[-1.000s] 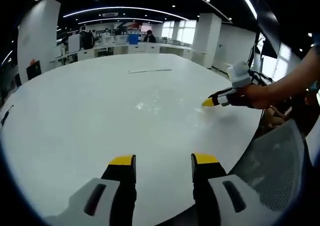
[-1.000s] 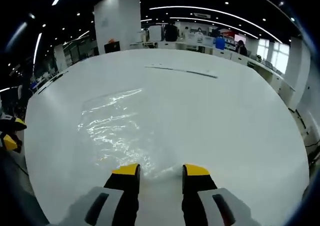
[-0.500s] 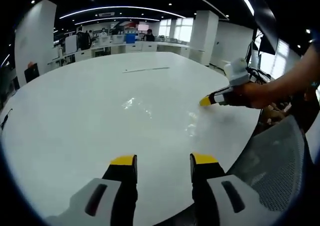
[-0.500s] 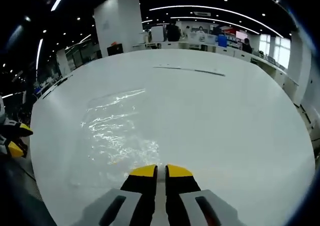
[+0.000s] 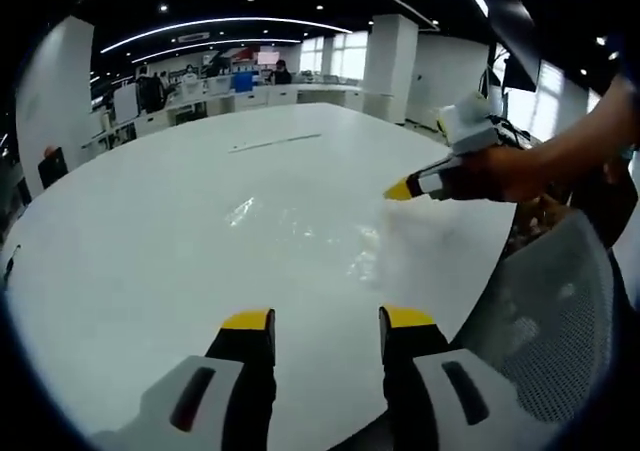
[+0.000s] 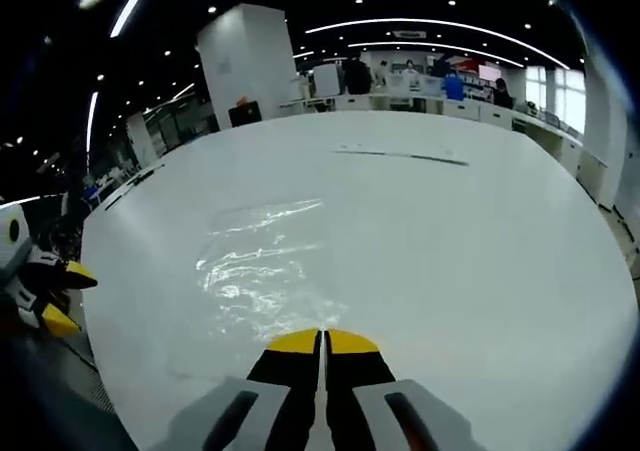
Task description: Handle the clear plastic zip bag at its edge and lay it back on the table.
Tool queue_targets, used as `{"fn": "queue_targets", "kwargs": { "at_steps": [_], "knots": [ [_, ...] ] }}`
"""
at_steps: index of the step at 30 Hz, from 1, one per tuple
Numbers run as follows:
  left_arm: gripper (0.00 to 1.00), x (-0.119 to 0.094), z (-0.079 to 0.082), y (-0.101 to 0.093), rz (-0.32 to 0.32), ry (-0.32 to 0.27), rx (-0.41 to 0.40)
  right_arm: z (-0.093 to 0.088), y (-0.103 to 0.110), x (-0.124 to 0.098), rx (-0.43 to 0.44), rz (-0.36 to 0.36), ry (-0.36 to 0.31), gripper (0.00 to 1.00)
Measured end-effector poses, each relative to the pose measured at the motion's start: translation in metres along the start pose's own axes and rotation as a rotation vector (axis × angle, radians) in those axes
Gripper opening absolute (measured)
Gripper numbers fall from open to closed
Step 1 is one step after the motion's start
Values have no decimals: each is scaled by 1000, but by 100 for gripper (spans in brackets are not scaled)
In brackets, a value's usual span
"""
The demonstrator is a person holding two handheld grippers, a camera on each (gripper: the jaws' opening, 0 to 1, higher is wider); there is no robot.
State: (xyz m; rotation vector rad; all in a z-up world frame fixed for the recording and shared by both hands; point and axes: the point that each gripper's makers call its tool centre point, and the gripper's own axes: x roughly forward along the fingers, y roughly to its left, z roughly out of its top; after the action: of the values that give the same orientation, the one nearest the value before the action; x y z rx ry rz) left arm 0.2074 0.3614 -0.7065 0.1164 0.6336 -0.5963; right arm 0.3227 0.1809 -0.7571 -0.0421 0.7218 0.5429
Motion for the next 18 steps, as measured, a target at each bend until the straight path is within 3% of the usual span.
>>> {"fn": "queue_targets", "kwargs": {
  "at_steps": [3,8,11,18],
  "knots": [
    [40,16,6,-10,-33,1,17,-4,3,-5,-27,1,17,9],
    [40,47,18,-28,-99,8,146,-7,1,-14,-27,-2,15,20],
    [41,65,14,-32,-120,44,234,-9,3,-17,-36,4,29,25],
    [40,91,8,-33,-157,76,279,-10,9,-20,-54,18,40,29]
  ]
}}
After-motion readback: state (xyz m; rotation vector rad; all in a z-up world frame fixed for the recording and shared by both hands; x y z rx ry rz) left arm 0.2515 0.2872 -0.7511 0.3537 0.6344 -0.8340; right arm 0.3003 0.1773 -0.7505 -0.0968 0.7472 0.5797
